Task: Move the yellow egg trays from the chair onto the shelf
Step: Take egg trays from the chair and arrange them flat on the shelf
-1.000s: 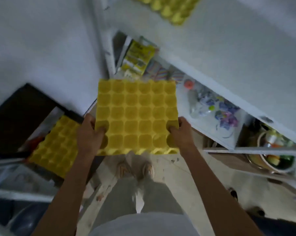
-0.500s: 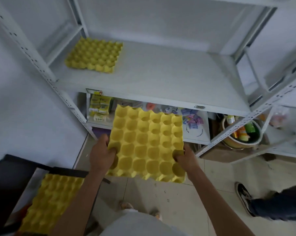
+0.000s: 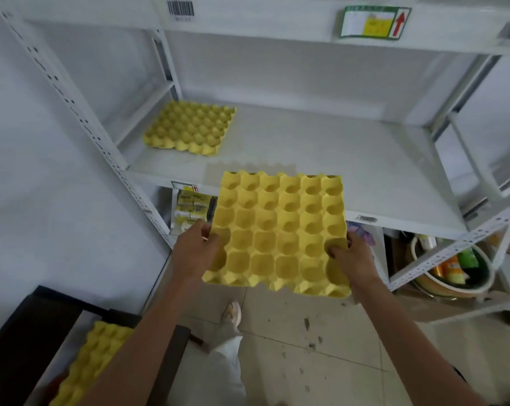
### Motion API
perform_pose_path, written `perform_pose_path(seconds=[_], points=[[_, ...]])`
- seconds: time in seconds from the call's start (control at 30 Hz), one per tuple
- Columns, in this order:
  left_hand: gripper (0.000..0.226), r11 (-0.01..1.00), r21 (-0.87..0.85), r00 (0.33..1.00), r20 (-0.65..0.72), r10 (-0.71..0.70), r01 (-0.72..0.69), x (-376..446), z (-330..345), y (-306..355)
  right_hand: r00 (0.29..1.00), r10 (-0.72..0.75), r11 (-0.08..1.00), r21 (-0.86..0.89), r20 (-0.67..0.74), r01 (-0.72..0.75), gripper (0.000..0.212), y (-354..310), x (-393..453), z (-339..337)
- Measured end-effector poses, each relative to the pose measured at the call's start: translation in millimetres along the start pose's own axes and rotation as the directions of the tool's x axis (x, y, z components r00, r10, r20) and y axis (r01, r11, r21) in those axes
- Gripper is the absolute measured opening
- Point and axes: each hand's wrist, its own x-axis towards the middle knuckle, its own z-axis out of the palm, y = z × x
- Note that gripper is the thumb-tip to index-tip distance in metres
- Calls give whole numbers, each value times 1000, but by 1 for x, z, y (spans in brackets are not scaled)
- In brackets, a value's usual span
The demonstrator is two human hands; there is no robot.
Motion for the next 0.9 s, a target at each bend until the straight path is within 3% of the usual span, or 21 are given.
perform_pose_path(seconds=[0.17,0.43,0.6,0.7,0.8,0.9], points=[[20,999,-38,998,54,36,-34,105,5,12,992,50,998,31,-119,-46,11,-40,68,32],[33,988,-153,969,243,46,-8,258,39,20,954,113,993,10,-277,-115,27,-96,197,90],[13,971,-236,921,383,67,28,317,49,24,930,140,990,51,-339,-131,34,-118,248,111],[23,965,-262,913,398,86,23,340,53,31,932,137,990,9,-337,-142,36,-127,262,120],[27,972,-198,923,336,190,-128,351,49,30,941,-32,947,-311,-336,-78,47,-132,260,128],[29,938,-49,928,134,347,-344,364,35,19,863,-450,723,-661,-230,201,59,-128,244,140]])
